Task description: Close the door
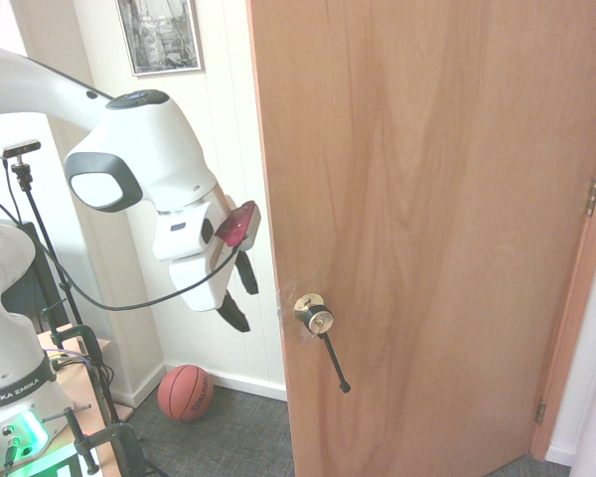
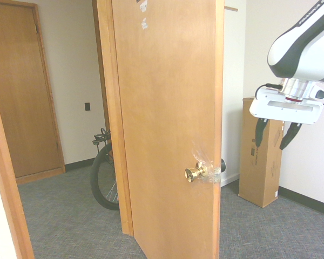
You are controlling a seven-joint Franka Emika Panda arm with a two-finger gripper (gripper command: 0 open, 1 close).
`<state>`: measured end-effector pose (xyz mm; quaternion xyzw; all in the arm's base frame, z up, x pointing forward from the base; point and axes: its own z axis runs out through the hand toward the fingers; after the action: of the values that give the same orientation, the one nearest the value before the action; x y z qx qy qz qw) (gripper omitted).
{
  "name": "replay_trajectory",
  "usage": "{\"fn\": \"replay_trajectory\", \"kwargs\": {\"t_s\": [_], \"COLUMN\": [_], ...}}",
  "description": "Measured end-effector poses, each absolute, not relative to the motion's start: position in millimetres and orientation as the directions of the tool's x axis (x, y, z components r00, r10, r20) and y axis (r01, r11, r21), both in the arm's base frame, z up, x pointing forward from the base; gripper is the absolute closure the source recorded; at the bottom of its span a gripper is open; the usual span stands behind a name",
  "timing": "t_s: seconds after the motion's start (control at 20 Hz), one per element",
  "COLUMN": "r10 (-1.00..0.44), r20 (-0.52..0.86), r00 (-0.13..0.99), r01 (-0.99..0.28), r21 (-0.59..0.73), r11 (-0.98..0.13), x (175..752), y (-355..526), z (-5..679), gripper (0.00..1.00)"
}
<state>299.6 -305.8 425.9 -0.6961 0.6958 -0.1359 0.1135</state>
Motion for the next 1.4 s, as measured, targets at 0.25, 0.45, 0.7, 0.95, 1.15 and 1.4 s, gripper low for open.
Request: {"fn": "replay_trajectory", "kwargs": {"t_s": [0.25, 0.45, 0.7, 0.95, 1.15, 1.4], "r10": [-1.0, -0.999, -0.997, -0.987, -0.973, -0.953], "r20": [-0.009, -0.034, -0.041, -0.027, -0.007, 0.034], "r00": [-0.009, 0.028, 0.063, 0.159, 0.23, 0.301], "r01": [-0.889, -0.852, -0.831, -0.798, -0.766, -0.721], "r21": [-0.458, -0.523, -0.555, -0.593, -0.618, -0.646], "r11": [0.012, -0.007, -0.03, -0.113, -0.177, -0.251], "x": [346, 377, 410, 480, 561, 658], "y": [-311, -294, -258, -191, -114, 12], "z": [423, 416, 410, 424, 436, 433], "gripper": [0.0, 0.0, 0.0, 0.0, 0.0, 0.0]}}
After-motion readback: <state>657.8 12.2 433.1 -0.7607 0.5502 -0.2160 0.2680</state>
